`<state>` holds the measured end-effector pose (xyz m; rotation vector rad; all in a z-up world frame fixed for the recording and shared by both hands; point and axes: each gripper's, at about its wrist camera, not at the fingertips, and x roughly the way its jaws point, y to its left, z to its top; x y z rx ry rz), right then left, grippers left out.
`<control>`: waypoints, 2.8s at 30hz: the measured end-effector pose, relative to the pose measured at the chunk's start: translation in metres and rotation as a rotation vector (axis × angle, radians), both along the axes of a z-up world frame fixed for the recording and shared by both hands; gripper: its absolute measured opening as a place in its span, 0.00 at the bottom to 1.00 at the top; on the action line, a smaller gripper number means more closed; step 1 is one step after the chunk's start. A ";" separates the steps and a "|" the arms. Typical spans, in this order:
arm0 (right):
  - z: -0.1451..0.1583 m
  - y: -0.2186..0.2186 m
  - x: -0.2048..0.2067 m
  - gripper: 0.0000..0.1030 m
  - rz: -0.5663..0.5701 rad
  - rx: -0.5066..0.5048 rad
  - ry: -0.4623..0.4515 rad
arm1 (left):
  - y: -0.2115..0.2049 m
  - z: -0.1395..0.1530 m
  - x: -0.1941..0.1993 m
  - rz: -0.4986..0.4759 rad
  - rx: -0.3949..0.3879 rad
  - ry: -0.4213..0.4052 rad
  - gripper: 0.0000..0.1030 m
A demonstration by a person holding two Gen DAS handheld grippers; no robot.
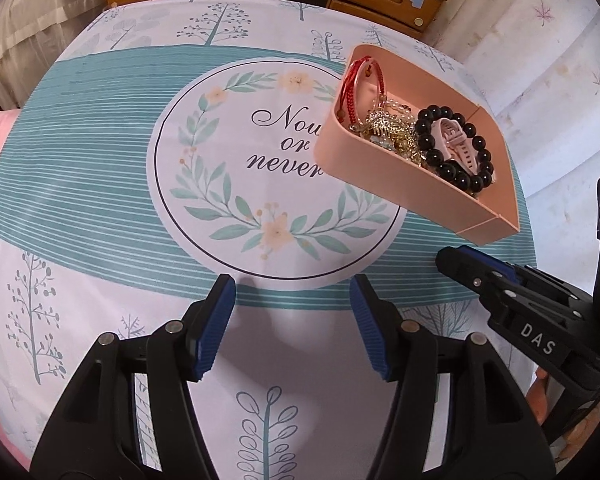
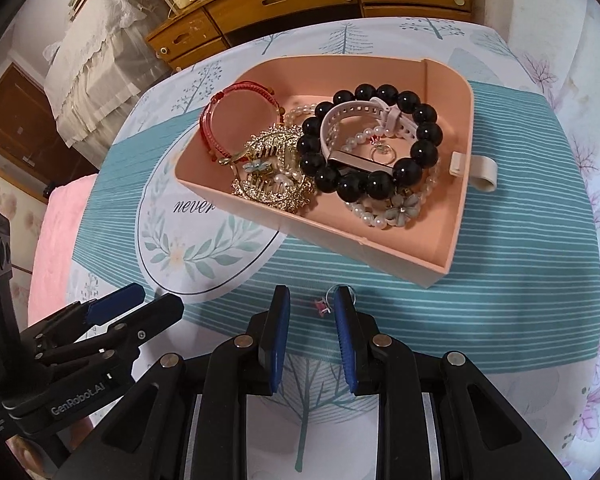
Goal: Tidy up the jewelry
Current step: 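Withdraw the left gripper and move the right gripper to the pink ring, then close the right gripper on the pink ring beside the box, then lift the pink ring with the right gripper and carry it into the box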
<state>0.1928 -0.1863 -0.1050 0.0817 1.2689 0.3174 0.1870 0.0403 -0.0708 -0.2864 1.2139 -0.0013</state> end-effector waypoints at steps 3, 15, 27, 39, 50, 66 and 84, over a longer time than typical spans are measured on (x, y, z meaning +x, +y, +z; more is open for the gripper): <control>-0.002 0.004 0.002 0.22 0.008 -0.013 -0.005 | 0.000 -0.001 0.000 0.001 -0.009 0.004 0.55; -0.008 0.021 0.001 0.20 0.052 -0.095 -0.023 | 0.007 0.002 0.002 0.017 -0.023 0.003 0.55; -0.003 0.018 0.002 0.10 0.039 -0.067 -0.010 | 0.008 0.007 0.003 0.019 -0.024 0.003 0.55; 0.010 0.018 -0.004 0.09 0.058 -0.104 -0.006 | 0.004 0.017 0.000 0.004 -0.015 -0.007 0.55; -0.001 0.031 0.001 0.09 0.109 -0.182 0.035 | 0.008 0.016 -0.001 0.016 -0.026 -0.003 0.55; -0.006 0.048 0.000 0.22 0.145 -0.270 0.021 | 0.013 0.011 0.001 0.020 -0.051 0.013 0.55; 0.022 0.036 -0.004 0.07 0.119 -0.180 -0.021 | 0.015 0.023 -0.001 0.022 -0.041 -0.008 0.55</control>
